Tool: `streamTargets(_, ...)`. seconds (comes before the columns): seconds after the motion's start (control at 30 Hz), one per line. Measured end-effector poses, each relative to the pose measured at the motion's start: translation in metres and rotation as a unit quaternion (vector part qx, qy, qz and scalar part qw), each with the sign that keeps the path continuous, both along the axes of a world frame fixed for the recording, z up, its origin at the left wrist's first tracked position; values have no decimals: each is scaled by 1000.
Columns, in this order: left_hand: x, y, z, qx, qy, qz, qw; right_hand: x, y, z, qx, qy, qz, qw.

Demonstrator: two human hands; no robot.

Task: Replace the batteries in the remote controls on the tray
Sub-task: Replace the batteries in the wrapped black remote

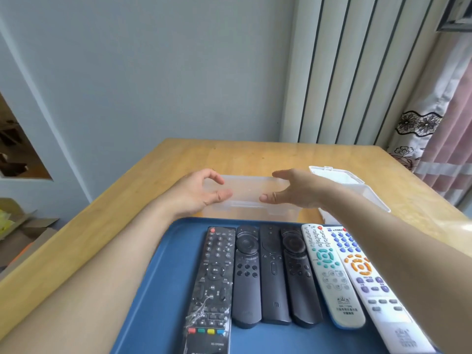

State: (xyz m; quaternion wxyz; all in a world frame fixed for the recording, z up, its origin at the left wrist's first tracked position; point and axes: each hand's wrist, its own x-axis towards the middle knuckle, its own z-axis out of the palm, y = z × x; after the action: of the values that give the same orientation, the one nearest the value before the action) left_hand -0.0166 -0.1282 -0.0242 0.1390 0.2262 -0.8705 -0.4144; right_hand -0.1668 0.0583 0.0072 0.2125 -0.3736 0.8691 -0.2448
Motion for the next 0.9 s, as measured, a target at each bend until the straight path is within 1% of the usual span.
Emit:
streamTargets(0.03,-1,5,-3,-25,10,-4,1000,2,1,-4,-22,3,-5,1000)
streamTargets(0.07,1,13,-5,-24,31,0,999,5,3,-9,-55,5,-18,998)
streamTargets(0.1,-3,16,-9,-24,51,8,998,6,4,-15,-80,19,-35,996)
streamTargets(0.13,-2,21,-10,-42,57,24,997,10,5,-22,-82,46,-46,995)
streamTargets(0.17,-1,25,-10,-92,50,45,994,15,6,-29,-71,82,-51,993)
streamTargets(0.23,-2,34,-6,-232,38,76,969,23,7,-37,-36,159,-34,986)
streamTargets(0.27,-2,41,-3,-283,38,68,956,26,8,-40,-28,187,-16,982)
streamTargets(0.3,-3,46,-2,-306,33,49,950,27,8,-41,-41,200,-16,979)
streamTargets(0.33,-4,55,-1,-320,12,16,947,27,13,-38,-70,209,-34,975)
streamTargets(0.4,-5,67,-5,-360,-65,-33,930,19,24,-28,-125,225,-76,963)
streamTargets(0.43,-8,69,-7,-375,-98,-41,921,10,34,-23,-135,227,-97,960)
streamTargets(0.47,-9,67,-6,-378,-112,-39,918,-1,44,-17,-134,221,-119,959)
streamTargets(0.5,-8,62,-3,-365,-117,-28,923,-12,52,-13,-125,214,-152,957)
streamTargets(0.53,-19,68,1,-341,-102,-21,934,-30,74,-10,-120,185,-195,956)
streamTargets(0.57,-22,68,8,-310,-96,2,946,-42,85,-9,-132,131,-226,956)
streamTargets(0.6,-25,69,15,-290,-85,28,953,-51,94,-11,-158,54,-252,953)
streamTargets(0.63,-32,73,21,-275,-66,52,958,-56,104,-13,-187,-21,-275,943)
streamTargets(0.67,-40,79,26,-261,-32,72,962,-60,110,-17,-206,-82,-289,931)
streamTargets(0.7,-50,88,31,-244,10,81,966,-64,114,-23,-220,-116,-295,923)
streamTargets(0.77,-80,109,36,-171,76,49,981,-74,119,-34,-242,-139,-305,911)
streamTargets(0.8,-97,120,36,-116,86,20,989,-77,117,-36,-254,-144,-308,906)
streamTargets(0.87,-132,141,32,-27,55,-17,998,-81,114,-37,-280,-160,-315,893)
streamTargets(0.9,-148,151,29,-6,24,-25,999,-83,115,-38,-295,-174,-316,885)
